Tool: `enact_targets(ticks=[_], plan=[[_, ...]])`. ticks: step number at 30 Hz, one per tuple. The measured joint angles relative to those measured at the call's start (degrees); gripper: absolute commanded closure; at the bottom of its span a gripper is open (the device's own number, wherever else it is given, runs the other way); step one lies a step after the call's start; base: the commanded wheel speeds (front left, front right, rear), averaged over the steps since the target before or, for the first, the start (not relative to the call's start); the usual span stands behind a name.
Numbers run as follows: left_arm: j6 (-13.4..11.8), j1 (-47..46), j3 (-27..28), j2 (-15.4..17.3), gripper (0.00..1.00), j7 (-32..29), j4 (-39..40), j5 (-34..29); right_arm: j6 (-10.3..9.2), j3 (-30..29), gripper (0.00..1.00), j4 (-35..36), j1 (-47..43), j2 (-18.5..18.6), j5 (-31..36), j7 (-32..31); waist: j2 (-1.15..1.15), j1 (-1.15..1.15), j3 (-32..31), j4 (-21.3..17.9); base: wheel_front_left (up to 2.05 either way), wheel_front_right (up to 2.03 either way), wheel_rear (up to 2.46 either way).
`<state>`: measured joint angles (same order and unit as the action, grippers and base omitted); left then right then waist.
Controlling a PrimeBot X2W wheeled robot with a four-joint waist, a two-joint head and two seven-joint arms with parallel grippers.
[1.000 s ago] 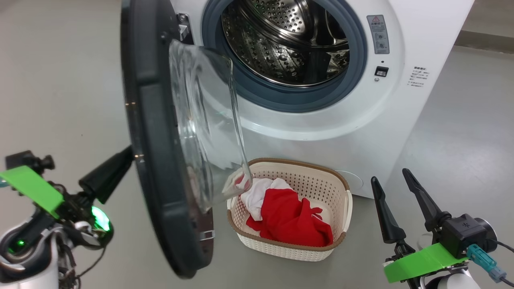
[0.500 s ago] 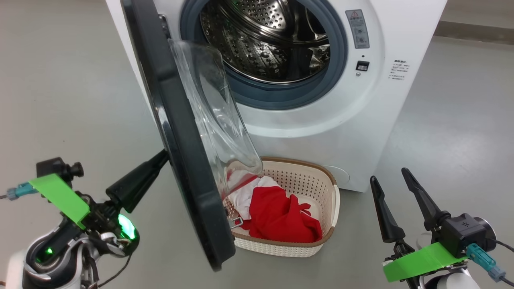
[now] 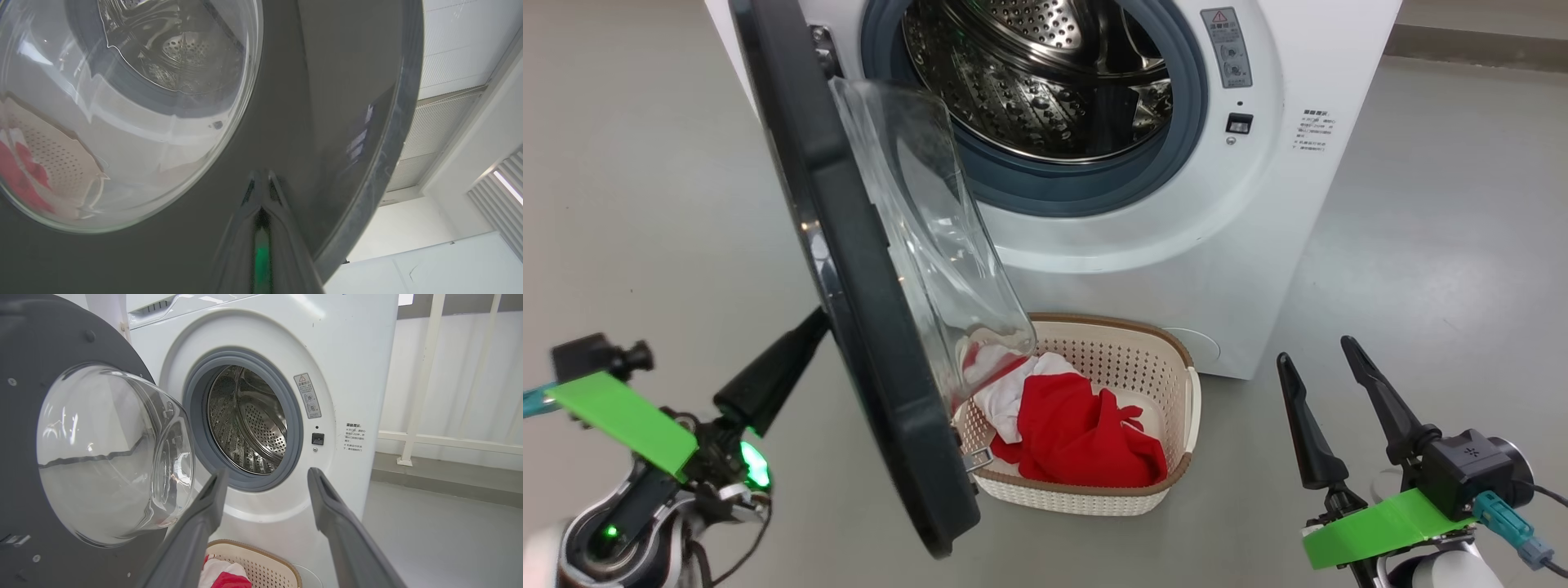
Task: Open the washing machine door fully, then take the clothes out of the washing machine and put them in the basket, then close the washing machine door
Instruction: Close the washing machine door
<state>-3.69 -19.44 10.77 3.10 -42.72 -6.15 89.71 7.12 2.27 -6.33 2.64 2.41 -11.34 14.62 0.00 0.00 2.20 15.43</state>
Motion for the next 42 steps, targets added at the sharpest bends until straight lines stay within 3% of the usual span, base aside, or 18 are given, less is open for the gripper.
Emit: enact_targets(ticks=[1,2,3,8,12,18,25,32,42], plan=[[0.78,0.19,0.25,0.31,0.65,1.01,0.08,-0.88,0.0,-0.04,0.0,0.01,0.0,0.0,0.0,0.0,0.0,0.0,0.05,0.01,0.0,0.0,0.0],[1.75,0.49,0.33,0.81,0.16,2.26,0.12,-2.33,0.0,-0.11,0.0,0.01,0.0,0.0,0.0,0.0,0.0,0.0,0.11,0.03,0.0,0.0,0.0],[2.68,0.77,0.42,1.33,0.0,3.63,0.11,-4.03,0.0,-0.19,0.0,0.01,0.0,0.0,0.0,0.0,0.0,0.0,0.16,0.08,0.0,0.0,0.0],[7.91,2.08,-0.1,3.56,0.0,11.25,-0.04,-13.78,0.0,-0.59,0.0,0.05,0.0,0.0,0.0,0.0,0.0,0.0,0.26,0.16,0.0,0.0,0.0],[10.29,4.29,-2.19,6.12,0.0,19.87,0.78,-24.06,0.0,-0.99,0.0,0.35,0.0,0.0,0.01,0.0,0.0,0.0,0.37,-0.18,0.0,0.0,0.0],[10.78,8.87,-9.53,11.73,0.0,36.9,3.68,-39.31,0.0,-1.85,0.0,0.96,-0.04,0.0,0.01,0.0,0.0,0.0,0.19,-1.12,0.0,0.0,0.0],[10.79,13.22,-16.6,15.51,0.0,51.79,3.18,-47.76,0.0,-4.09,0.0,2.22,-1.07,-0.01,0.25,0.01,0.0,0.0,-0.35,-2.01,0.0,0.0,0.0],[10.78,13.77,-18.16,15.58,0.0,56.49,1.98,-54.62,0.0,-5.1,0.0,2.76,-2.22,-0.03,0.42,0.01,0.0,0.0,0.2,-2.13,0.0,0.0,0.0],[10.78,16.08,-17.09,12.04,0.0,57.02,2.61,-61.27,0.0,-5.32,0.0,3.43,-2.41,-0.05,0.82,0.01,0.0,0.0,0.07,-1.58,0.0,0.0,0.0]])
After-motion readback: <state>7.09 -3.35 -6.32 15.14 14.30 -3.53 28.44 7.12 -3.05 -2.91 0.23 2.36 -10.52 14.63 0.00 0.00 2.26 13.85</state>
